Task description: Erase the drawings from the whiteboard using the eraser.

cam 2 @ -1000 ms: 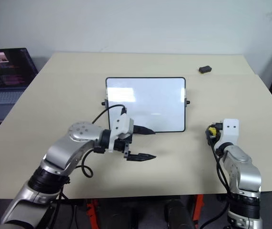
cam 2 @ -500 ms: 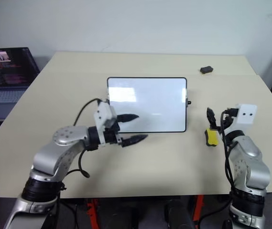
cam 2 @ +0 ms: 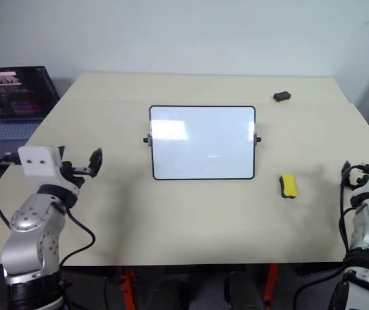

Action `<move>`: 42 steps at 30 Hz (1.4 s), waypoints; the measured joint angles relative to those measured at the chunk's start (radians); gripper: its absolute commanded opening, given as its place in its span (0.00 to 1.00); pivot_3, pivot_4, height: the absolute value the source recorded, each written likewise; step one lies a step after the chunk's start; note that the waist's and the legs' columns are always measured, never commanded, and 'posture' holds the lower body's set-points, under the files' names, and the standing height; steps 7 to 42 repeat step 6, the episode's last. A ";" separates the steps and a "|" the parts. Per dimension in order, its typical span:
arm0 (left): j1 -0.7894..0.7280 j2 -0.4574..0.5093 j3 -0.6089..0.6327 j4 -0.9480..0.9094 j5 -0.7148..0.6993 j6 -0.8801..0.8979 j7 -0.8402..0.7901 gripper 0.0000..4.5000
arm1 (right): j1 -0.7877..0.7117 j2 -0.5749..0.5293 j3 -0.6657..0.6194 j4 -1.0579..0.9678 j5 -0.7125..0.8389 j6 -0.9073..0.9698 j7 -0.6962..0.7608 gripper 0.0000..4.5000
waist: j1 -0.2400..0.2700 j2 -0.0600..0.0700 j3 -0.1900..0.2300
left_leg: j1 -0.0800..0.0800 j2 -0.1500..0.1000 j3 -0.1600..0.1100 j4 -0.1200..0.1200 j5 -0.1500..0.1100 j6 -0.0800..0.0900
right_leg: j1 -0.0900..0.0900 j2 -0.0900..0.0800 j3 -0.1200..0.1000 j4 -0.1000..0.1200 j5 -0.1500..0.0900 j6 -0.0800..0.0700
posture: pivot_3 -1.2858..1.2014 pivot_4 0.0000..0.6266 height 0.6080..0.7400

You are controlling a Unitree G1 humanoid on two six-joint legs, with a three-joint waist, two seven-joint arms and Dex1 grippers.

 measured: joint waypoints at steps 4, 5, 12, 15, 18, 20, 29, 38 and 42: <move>-0.011 -0.010 -0.006 0.055 0.009 -0.016 0.013 1.00 | -0.009 -0.030 0.021 0.076 -0.007 -0.058 0.014 1.00 | 0.000 0.000 0.000 | -0.001 0.001 0.000 -0.001 0.000 0.000 | 0.000 0.000 0.000 -0.002 0.001 -0.001 | 0.52 0.24 1.00; -0.019 -0.017 -0.006 0.062 0.009 -0.016 0.022 1.00 | -0.009 -0.030 0.029 0.081 -0.004 -0.054 0.027 1.00 | 0.000 0.000 0.000 | -0.002 0.001 0.000 0.000 0.000 0.000 | 0.000 0.000 0.000 -0.002 0.002 -0.003 | 0.52 0.24 1.00; -0.026 -0.018 -0.009 0.066 0.009 -0.016 0.025 1.00 | -0.009 -0.030 0.031 0.084 -0.001 -0.051 0.036 1.00 | 0.000 0.000 0.000 | -0.002 0.001 0.000 0.000 0.000 0.000 | 0.000 0.000 0.000 -0.002 0.002 -0.003 | 0.52 0.24 1.00; -0.026 -0.018 -0.009 0.066 0.009 -0.016 0.025 1.00 | -0.009 -0.030 0.031 0.084 -0.001 -0.051 0.036 1.00 | 0.000 0.000 0.000 | -0.002 0.001 0.000 0.000 0.000 0.000 | 0.000 0.000 0.000 -0.002 0.002 -0.003 | 0.52 0.24 1.00; -0.026 -0.018 -0.009 0.066 0.009 -0.016 0.025 1.00 | -0.009 -0.030 0.031 0.084 -0.001 -0.051 0.036 1.00 | 0.000 0.000 0.000 | -0.002 0.001 0.000 0.000 0.000 0.000 | 0.000 0.000 0.000 -0.002 0.002 -0.003 | 0.52 0.24 1.00; -0.026 -0.018 -0.009 0.066 0.009 -0.016 0.025 1.00 | -0.009 -0.030 0.031 0.084 -0.001 -0.051 0.036 1.00 | 0.000 0.000 0.000 | -0.002 0.001 0.000 0.000 0.000 0.000 | 0.000 0.000 0.000 -0.002 0.002 -0.003 | 0.52 0.24 1.00; -0.026 -0.018 -0.009 0.066 0.009 -0.016 0.025 1.00 | -0.009 -0.030 0.031 0.084 -0.001 -0.051 0.036 1.00 | 0.000 0.000 0.000 | -0.002 0.001 0.000 0.000 0.000 0.000 | 0.000 0.000 0.000 -0.002 0.002 -0.003 | 0.52 0.24 1.00; -0.026 -0.018 -0.009 0.066 0.009 -0.016 0.025 1.00 | -0.009 -0.030 0.031 0.084 -0.001 -0.051 0.036 1.00 | 0.000 0.000 0.000 | -0.002 0.001 0.000 0.000 0.000 0.000 | 0.000 0.000 0.000 -0.002 0.002 -0.003 | 0.52 0.24 1.00; -0.026 -0.018 -0.009 0.066 0.009 -0.016 0.025 1.00 | -0.009 -0.030 0.031 0.084 -0.001 -0.051 0.036 1.00 | 0.000 0.000 0.000 | -0.002 0.001 0.000 0.000 0.000 0.000 | 0.000 0.000 0.000 -0.002 0.002 -0.003 | 0.52 0.24 1.00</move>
